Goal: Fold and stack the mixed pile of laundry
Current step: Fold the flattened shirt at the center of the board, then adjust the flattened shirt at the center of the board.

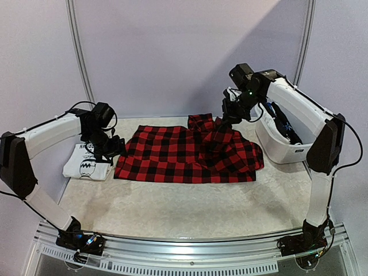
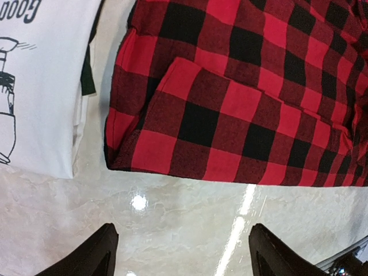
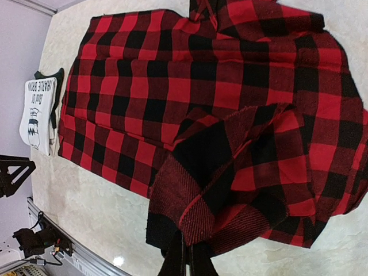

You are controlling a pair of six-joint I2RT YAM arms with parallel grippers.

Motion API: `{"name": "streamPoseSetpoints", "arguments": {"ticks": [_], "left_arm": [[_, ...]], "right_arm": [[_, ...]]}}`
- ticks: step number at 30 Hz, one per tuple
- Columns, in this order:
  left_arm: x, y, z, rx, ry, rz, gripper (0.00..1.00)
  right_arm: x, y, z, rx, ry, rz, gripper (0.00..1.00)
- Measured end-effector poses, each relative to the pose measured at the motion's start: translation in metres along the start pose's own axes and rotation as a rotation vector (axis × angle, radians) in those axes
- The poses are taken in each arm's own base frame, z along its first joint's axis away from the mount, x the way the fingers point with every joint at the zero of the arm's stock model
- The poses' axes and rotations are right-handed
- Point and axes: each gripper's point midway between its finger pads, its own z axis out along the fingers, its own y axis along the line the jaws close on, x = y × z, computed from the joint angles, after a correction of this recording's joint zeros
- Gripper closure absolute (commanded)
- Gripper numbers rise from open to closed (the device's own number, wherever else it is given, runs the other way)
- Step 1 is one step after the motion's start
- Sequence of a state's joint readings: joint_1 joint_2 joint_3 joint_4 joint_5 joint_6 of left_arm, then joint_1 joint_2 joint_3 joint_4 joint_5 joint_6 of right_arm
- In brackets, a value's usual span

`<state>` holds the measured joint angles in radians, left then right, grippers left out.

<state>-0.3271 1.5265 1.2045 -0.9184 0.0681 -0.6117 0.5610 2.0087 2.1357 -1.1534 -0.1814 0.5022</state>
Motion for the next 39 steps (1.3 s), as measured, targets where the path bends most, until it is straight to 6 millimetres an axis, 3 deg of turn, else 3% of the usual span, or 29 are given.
{"name": "streamPoseSetpoints", "arguments": {"ticks": [4,10,12,15,19,23,26,29,32,39], "left_arm": [[0.008,-0.003,0.001,0.026,0.012,0.038,0.23],[0.019,-0.004,-0.001,0.052,0.027,0.077,0.24],[0.023,-0.004,0.000,0.059,0.034,0.091,0.24],[0.028,-0.006,0.001,0.073,0.049,0.115,0.24],[0.034,-0.013,0.001,0.101,0.065,0.164,0.24],[0.043,-0.026,0.000,0.144,0.088,0.231,0.24],[0.054,-0.040,-0.001,0.185,0.112,0.295,0.24],[0.068,-0.056,0.000,0.226,0.140,0.364,0.27],[0.084,-0.073,0.005,0.273,0.181,0.425,0.27],[0.119,-0.104,0.031,0.311,0.293,0.579,0.31]], "right_arm": [[0.032,0.011,0.017,-0.006,0.072,0.025,1.00],[0.080,0.046,0.030,-0.057,0.150,0.044,0.98],[0.092,0.060,0.036,-0.086,0.172,0.062,0.89],[0.108,0.080,0.045,-0.140,0.220,0.096,0.64],[0.122,0.104,0.064,-0.220,0.302,0.130,0.42],[0.131,0.114,0.083,-0.274,0.375,0.164,0.36],[0.131,0.114,0.085,-0.284,0.388,0.171,0.36],[0.121,0.105,0.083,-0.261,0.355,0.179,0.37],[0.110,0.080,0.077,-0.199,0.303,0.210,0.39],[0.105,-0.021,0.041,0.051,0.175,0.329,0.45]]}}
